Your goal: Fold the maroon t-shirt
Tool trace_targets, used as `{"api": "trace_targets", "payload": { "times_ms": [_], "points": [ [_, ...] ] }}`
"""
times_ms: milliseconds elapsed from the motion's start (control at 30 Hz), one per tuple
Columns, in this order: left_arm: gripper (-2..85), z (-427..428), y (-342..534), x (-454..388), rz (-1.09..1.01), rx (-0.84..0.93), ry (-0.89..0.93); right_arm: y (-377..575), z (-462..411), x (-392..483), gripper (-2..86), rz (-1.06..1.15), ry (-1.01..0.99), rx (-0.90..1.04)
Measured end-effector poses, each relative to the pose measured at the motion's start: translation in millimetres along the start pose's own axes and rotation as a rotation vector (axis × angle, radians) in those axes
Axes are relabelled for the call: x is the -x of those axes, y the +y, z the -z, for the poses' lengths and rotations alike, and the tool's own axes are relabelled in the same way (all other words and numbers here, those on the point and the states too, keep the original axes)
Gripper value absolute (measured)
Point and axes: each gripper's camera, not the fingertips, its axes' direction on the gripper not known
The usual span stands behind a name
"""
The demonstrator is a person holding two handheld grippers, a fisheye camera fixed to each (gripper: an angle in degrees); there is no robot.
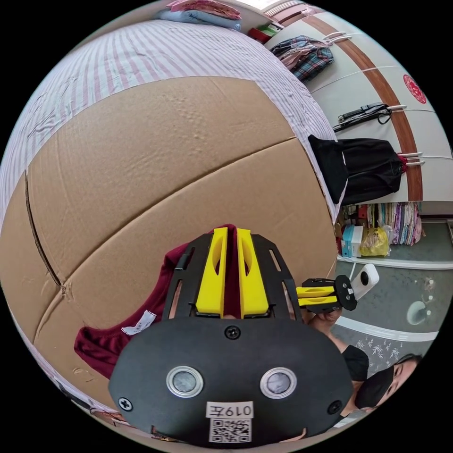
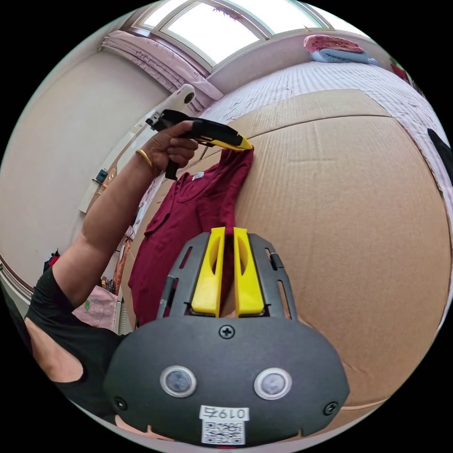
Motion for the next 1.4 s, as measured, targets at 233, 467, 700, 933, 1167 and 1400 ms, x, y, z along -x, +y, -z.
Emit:
{"api": "trace_targets", "payload": {
  "times_ms": [233,467,700,933,1167,1400],
  "points": [
    [0.9,9.0,10.5,-10.2,-0.011,0.026,-0.049,1.6,0.6,19.9,1.8,0.001,-0.002,0.004],
    [1.0,8.4,27.3,-15.6,0.010,-0.025,-0.023,4.9,-1.2,40.4,1.7,0.005,-0.001,0.002],
    [0.8,7.8,56.1,-17.0,0.014,-0.055,0.007,7.6,-4.1,58.1,1.7,-0.001,0.007,-0.001],
    [1.1,27.6,88.5,-22.7,0.010,-0.100,0.001,8.8,-7.3,74.3,1.7,-0.013,-0.014,-0.010],
    [2.9,46.6,147.3,-22.7,-0.120,-0.156,-0.114,7.3,-12.8,94.1,1.8,-0.015,-0.033,-0.011],
    [8.1,53.2,210.2,-28.8,-0.362,-0.201,-0.306,1.6,-20.6,116.7,1.9,-0.019,-0.029,-0.004]
  ]
}}
